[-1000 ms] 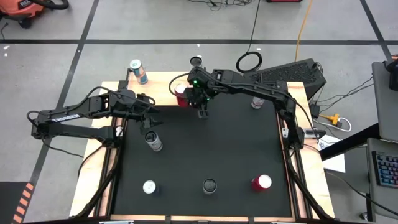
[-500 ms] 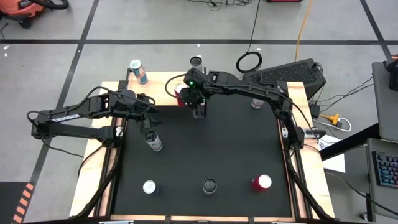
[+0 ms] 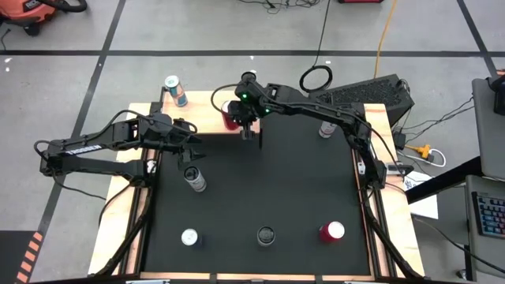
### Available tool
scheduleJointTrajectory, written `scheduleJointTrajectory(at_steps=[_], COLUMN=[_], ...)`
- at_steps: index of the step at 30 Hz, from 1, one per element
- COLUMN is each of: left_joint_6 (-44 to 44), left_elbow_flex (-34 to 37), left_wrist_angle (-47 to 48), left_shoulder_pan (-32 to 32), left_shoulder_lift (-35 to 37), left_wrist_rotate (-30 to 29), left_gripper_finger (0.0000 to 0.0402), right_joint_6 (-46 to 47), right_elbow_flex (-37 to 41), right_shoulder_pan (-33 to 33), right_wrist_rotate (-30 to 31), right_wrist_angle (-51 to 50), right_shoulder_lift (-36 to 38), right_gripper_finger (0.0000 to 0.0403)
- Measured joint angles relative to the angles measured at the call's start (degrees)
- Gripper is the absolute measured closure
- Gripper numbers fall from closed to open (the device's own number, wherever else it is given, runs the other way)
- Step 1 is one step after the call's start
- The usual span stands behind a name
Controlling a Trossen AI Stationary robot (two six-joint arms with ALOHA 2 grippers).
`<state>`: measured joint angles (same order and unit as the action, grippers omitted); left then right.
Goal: Place canned beverage on shelf
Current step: Put the top red soda can on the shelf
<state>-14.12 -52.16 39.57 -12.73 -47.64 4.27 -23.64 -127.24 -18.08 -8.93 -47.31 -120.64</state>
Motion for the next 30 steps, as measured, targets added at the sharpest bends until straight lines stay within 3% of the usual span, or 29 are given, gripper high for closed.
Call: scheduleJointTrajectory(at_steps=[30], left_joint_6=[2.79], left_elbow_flex=[0.00], left_wrist_angle=[0.02], left_shoulder_pan=[0.00], left_shoulder_lift=[0.00], left_wrist_rotate=[-0.02], left_gripper_finger=[0.0110], right_joint_6=[-0.52], right_elbow_flex=[0.00], right_shoulder_pan=[-3.17], right_wrist_rotate=[1.70], right_wrist_angle=[6.23], right_shoulder_lift=[-2.01], right_gripper_finger=[0.0403])
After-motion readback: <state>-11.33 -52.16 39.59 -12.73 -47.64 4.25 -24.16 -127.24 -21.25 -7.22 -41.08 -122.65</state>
